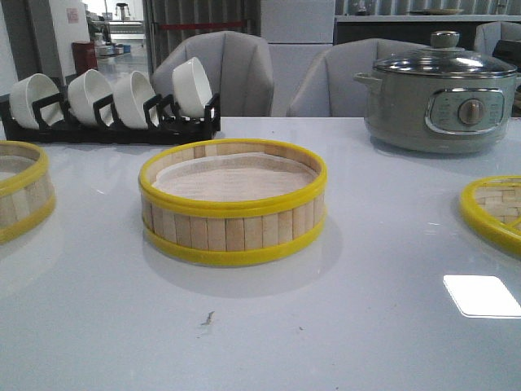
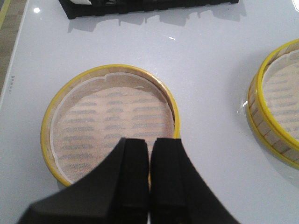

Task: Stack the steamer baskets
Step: 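Lower the left gripper over the steamer basket nearest the left arm, then close the left gripper on the basket's yellow rim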

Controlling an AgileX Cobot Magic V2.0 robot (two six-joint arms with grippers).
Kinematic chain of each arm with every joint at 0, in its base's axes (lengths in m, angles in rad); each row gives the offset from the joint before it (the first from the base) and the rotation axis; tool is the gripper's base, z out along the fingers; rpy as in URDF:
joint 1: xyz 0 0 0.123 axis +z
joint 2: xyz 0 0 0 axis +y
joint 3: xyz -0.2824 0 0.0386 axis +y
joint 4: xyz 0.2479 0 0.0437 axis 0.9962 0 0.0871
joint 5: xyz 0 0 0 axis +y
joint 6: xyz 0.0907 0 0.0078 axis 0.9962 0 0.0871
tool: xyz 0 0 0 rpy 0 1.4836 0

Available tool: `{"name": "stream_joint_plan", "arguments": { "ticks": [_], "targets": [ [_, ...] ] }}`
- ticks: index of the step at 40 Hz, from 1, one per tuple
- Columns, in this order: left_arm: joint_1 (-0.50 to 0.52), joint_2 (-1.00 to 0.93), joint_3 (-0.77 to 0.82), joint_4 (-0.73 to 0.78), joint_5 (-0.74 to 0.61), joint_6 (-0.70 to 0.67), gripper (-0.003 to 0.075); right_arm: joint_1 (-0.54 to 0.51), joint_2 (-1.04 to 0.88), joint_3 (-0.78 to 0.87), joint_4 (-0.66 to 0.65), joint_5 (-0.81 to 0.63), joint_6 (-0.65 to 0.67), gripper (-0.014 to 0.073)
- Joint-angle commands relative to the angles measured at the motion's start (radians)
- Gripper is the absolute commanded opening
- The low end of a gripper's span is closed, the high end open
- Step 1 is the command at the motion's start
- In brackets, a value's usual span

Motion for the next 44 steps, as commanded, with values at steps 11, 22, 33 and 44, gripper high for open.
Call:
{"name": "stream_joint_plan", "arguments": {
  "ticks": [11, 22, 33, 44],
  "targets": [
    [0.0, 0.015, -0.001, -0.003, -0.126, 0.007, 0.0508, -0.003, -0.002, -0.035, -0.002, -0.072, 0.002, 0.0391],
    [0.0, 0.208, -0.001, -0.083, -0.205, 0.006, 0.0508, -0.003, -0.002, -0.035, -0.002, -0.069, 0.002, 0.0391],
    [0.0, 0.437, -0.087, -0.094, -0.205, 0.006, 0.0508, -0.003, -0.002, -0.035, -0.002, -0.069, 0.002, 0.0391],
    [-0.019, 0.58, -0.172, -0.1, -0.214, 0.006, 0.0508, -0.003, -0.002, -0.035, -0.002, -0.073, 0.002, 0.0391]
  ]
}}
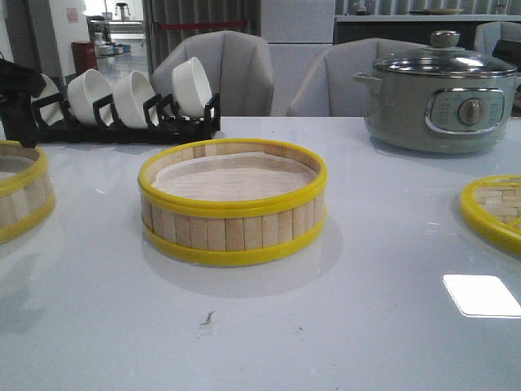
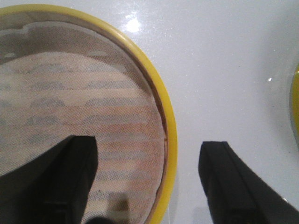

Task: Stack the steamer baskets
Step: 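Close the left gripper on the basket's yellow rim, then lift the basket with the left gripper and carry it over the middle basket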

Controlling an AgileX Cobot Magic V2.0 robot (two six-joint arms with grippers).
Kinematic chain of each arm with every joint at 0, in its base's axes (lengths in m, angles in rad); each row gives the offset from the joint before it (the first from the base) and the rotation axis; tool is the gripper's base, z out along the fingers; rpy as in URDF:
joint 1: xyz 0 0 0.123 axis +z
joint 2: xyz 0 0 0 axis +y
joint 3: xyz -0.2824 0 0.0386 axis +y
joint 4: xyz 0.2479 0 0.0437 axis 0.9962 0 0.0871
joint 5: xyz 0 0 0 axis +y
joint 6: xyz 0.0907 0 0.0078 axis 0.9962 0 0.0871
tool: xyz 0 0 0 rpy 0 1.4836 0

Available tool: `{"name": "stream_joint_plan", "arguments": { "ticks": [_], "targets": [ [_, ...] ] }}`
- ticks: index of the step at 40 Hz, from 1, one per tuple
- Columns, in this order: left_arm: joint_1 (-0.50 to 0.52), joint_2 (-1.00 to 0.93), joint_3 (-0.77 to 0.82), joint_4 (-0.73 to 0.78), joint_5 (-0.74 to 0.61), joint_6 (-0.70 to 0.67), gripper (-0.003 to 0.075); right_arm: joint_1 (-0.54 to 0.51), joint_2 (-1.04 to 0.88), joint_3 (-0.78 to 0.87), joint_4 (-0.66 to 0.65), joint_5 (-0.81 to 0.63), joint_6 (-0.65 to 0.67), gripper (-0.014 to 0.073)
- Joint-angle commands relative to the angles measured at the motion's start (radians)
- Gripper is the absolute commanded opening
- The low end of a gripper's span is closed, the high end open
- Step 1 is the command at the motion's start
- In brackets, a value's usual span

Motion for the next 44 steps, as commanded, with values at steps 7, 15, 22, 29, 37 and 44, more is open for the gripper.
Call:
{"name": "stream_joint_plan", "arguments": {
  "ticks": [7, 15, 22, 29, 37, 44],
  "targets": [
    [-0.033, 0.05, -0.05, -0.018, -0.084, -0.001, 0.0507, -0.003, 0.003, -0.035, -0.003, -0.097, 0.0, 0.0391],
    [-0.052, 0.071, -0.05, -0.031, -0.098, -0.001, 0.0507, -0.003, 0.018, -0.035, -0.003, -0.098, 0.0, 0.0391],
    [-0.052, 0.071, -0.05, -0.031, -0.117, -0.001, 0.0506, -0.003, 0.025, -0.035, -0.003, -0.103, 0.0, 0.0391],
    [-0.052, 0.075, -0.05, -0.031, -0.121, -0.001, 0.0506, -0.003, 0.028, -0.035, -0.003, -0.105, 0.0, 0.0391],
    [-0.052, 0.102, -0.05, -0.031, -0.115, -0.001, 0.0506, -0.003, 0.028, -0.035, -0.003, -0.105, 0.0, 0.0391],
    [-0.052, 0.102, -0.05, -0.031, -0.117, -0.001, 0.049, -0.003, 0.028, -0.035, -0.003, -0.106, 0.0, 0.0391]
  ]
}}
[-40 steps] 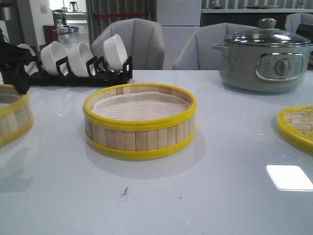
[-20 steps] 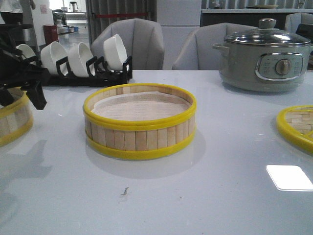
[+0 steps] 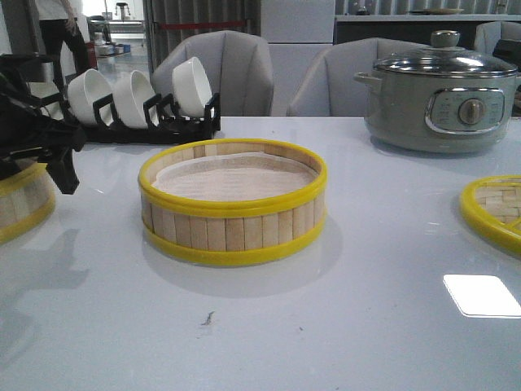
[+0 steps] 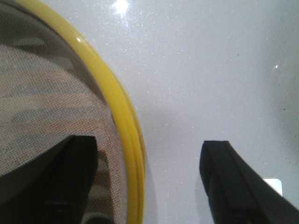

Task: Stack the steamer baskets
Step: 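Lift the basket with the left gripper and carry it over the middle basket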

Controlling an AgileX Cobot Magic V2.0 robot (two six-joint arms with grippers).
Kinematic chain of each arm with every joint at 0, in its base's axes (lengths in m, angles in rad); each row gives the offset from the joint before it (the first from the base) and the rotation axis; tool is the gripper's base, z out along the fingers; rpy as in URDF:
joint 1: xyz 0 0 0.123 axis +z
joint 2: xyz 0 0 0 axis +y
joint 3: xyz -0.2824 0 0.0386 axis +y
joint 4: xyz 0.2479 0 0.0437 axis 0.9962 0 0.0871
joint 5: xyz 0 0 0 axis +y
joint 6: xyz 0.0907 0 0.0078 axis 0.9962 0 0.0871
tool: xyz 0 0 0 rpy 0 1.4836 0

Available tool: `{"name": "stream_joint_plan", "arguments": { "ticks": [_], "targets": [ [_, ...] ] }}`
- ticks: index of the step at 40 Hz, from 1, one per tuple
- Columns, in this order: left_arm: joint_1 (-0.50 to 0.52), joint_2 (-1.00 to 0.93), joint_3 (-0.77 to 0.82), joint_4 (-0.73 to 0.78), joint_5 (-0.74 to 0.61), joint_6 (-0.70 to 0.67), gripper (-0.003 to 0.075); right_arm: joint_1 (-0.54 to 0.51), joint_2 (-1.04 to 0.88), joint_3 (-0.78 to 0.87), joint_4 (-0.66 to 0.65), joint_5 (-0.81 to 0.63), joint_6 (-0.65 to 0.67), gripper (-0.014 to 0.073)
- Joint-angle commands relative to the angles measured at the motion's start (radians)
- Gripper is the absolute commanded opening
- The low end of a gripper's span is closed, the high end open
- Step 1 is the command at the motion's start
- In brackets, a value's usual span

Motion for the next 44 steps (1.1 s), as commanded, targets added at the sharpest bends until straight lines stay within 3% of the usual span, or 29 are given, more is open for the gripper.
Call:
{"name": "stream_joint_plan", "arguments": {
  "ticks": [1, 7, 11, 17, 27, 34, 44],
  "targets": [
    [-0.007, -0.052, -0.03, -0.008, -0.044, -0.001, 0.0477, -0.003, -0.006, -0.035, -0.003, -0.088, 0.0, 0.0391],
    [-0.007, -0.052, -0.03, -0.008, -0.044, -0.001, 0.0297, -0.003, -0.006, -0.035, -0.003, -0.09, 0.0, 0.0391],
    [-0.007, -0.052, -0.03, -0.008, -0.042, -0.001, 0.008, -0.003, -0.006, -0.035, -0.003, -0.09, 0.0, 0.0391],
    [-0.017, -0.052, -0.08, -0.01, -0.001, -0.001, 0.0085, -0.003, -0.006, -0.035, -0.003, -0.091, 0.0, 0.0391],
    [-0.103, -0.052, -0.368, -0.008, 0.201, -0.001, 0.0085, -0.003, -0.006, -0.035, -0.003, -0.091, 0.0, 0.0391],
    [-0.221, -0.052, -0.524, -0.01, 0.258, -0.001, 0.0085, -0.003, -0.006, -0.035, -0.003, -0.092, 0.0, 0.0391],
    [-0.445, -0.051, -0.549, -0.014, 0.241, -0.003, 0.0085, -0.003, -0.006, -0.035, -0.003, -0.095, 0.0, 0.0391]
  ]
}}
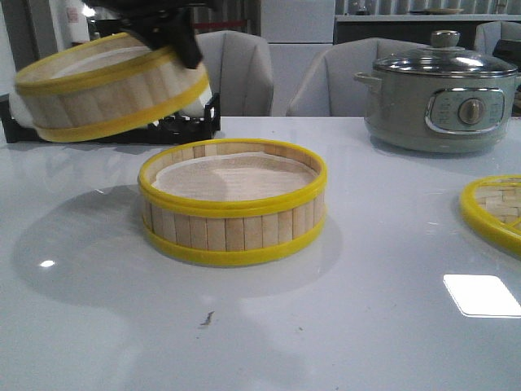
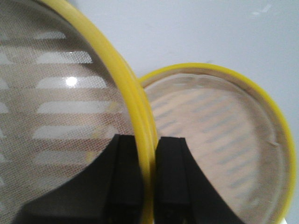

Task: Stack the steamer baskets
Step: 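Lift the basket with the left gripper and carry it over the middle basket, then lower the held basket onto the middle basket and open the left gripper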

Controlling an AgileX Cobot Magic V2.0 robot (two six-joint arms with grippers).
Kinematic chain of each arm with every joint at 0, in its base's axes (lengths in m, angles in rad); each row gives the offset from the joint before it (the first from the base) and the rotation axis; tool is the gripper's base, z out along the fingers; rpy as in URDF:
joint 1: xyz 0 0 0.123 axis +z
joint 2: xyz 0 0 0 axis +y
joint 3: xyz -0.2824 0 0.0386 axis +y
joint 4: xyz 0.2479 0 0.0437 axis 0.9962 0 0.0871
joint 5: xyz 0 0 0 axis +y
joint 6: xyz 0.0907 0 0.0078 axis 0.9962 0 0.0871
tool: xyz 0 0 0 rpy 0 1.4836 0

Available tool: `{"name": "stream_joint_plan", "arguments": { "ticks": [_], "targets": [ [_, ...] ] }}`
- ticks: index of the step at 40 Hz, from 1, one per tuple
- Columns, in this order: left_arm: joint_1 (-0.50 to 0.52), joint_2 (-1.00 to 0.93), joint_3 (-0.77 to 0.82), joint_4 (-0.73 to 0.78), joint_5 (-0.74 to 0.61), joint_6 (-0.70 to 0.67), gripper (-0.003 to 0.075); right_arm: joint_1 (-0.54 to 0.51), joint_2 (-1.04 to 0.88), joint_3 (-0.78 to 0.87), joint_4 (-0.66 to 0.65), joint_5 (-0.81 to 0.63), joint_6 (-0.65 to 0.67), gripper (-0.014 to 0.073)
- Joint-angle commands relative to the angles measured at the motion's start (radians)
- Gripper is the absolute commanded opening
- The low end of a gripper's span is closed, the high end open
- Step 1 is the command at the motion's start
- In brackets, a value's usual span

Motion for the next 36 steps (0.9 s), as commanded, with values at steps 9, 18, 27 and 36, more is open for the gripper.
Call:
{"name": "stream_joint_plan", "arguments": {
  "ticks": [9, 18, 27, 36],
  "targets": [
    [-0.242, -0.053, -0.04, 0.014, -0.119, -0.001, 0.0085, -0.003, -0.006, -0.035, -0.004, -0.086, 0.0, 0.0391],
    [-0.286, -0.013, -0.04, 0.035, -0.114, -0.001, 0.0085, -0.003, -0.006, -0.035, -0.004, -0.086, 0.0, 0.0391],
    [-0.284, 0.029, -0.04, 0.039, -0.082, -0.001, 0.0085, -0.003, -0.006, -0.035, -0.004, -0.085, 0.0, 0.0391],
    [-0.284, 0.047, -0.04, 0.078, -0.08, -0.001, 0.0085, -0.003, -0.006, -0.035, -0.004, -0.085, 0.0, 0.0391]
  ]
}}
